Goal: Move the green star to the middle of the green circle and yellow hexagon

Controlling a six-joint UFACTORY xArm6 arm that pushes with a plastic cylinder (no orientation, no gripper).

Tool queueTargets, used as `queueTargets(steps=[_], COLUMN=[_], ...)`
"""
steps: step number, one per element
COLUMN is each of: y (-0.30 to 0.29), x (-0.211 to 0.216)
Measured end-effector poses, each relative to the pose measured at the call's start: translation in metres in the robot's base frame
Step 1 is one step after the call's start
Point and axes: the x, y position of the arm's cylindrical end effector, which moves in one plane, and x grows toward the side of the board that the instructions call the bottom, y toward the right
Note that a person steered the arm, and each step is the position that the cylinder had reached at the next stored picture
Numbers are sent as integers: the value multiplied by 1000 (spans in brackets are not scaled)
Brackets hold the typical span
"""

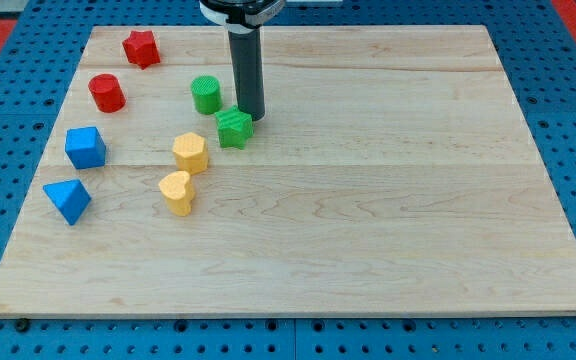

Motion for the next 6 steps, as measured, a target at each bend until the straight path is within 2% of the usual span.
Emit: queueTargets(steps=[1,3,6], y=[37,-10,-37], x=[21,26,26])
